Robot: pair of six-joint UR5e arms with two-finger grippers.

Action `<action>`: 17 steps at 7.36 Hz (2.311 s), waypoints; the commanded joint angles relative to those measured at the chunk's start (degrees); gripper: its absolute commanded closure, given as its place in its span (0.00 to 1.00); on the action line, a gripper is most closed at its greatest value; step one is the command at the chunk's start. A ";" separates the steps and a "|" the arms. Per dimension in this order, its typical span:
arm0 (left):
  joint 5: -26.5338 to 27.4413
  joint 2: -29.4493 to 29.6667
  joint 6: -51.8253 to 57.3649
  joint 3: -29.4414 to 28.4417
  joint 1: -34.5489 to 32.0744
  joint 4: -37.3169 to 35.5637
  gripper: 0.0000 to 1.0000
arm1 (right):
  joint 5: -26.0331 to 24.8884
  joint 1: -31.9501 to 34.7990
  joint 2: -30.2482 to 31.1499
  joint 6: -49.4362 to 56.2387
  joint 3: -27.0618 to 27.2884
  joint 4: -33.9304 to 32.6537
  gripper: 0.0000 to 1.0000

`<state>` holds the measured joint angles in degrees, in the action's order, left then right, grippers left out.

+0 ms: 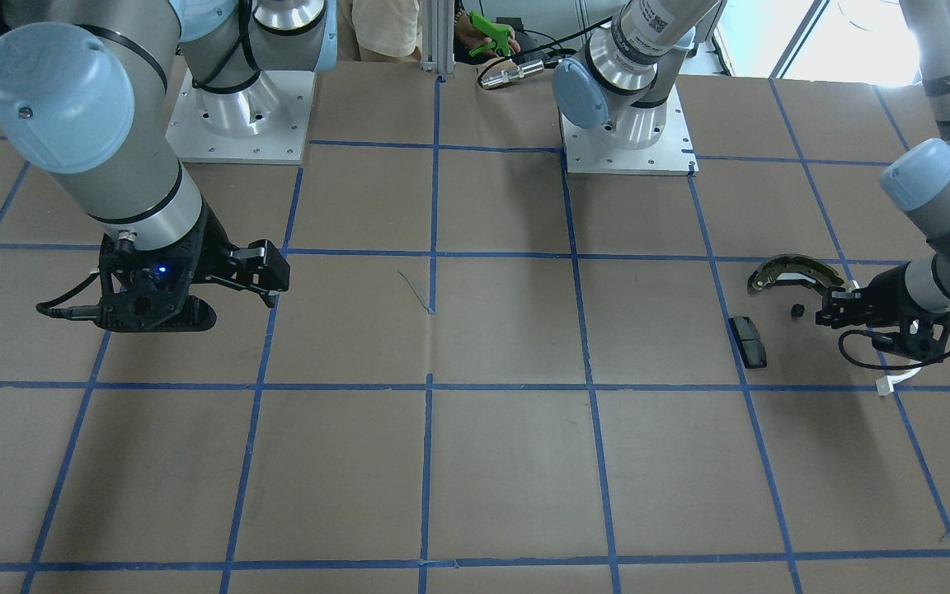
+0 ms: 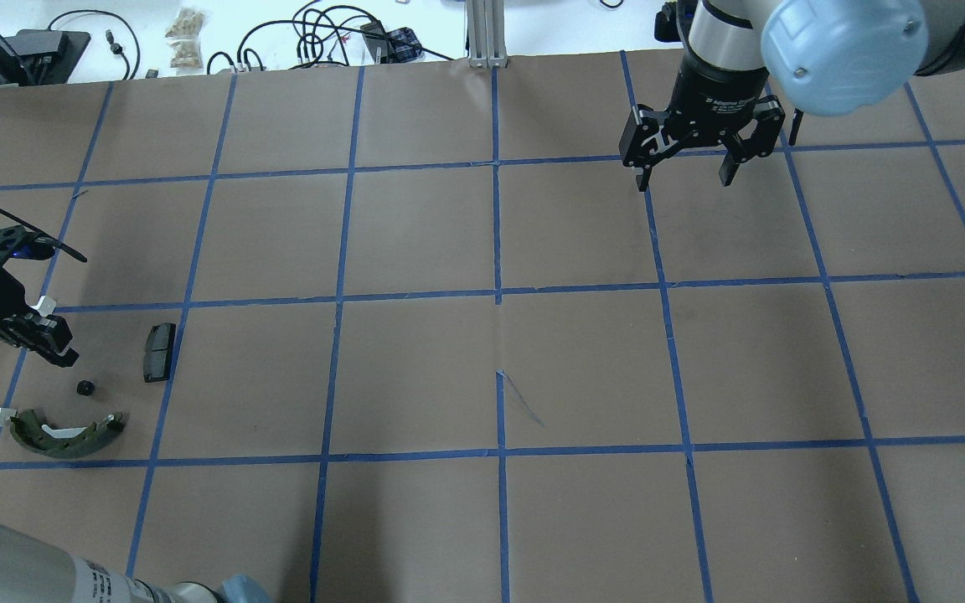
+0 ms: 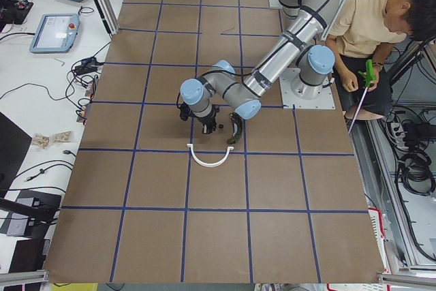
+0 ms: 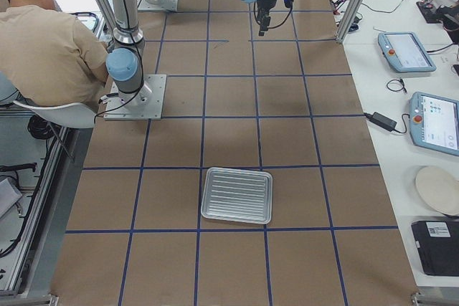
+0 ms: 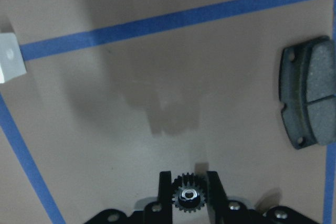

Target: Place bearing gear from tray to pile

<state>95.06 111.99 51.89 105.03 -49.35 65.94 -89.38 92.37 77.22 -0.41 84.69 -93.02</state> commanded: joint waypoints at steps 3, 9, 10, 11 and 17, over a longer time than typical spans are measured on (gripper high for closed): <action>0.04 -0.46 0.32 1.31 0.22 0.24 1.00 | -0.62 0.00 1.87 -1.00 -0.76 0.74 0.00; -0.14 -0.72 0.32 0.89 -0.04 1.81 0.00 | -0.62 0.00 1.79 -2.58 -0.05 0.39 0.00; -0.14 -1.25 0.32 -0.16 -0.39 3.13 0.00 | -0.53 0.09 1.79 -2.58 -0.05 0.30 0.00; -0.31 -1.86 0.15 -2.87 -1.18 6.18 0.00 | -0.44 0.09 1.70 -2.58 0.04 0.21 0.00; -0.75 -15.46 -16.25 -6.77 -21.28 14.36 0.00 | -0.44 0.09 1.61 -1.79 0.12 0.21 0.00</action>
<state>94.67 100.49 40.45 98.31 -66.24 77.04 -89.87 92.46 78.85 -2.28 84.80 -92.81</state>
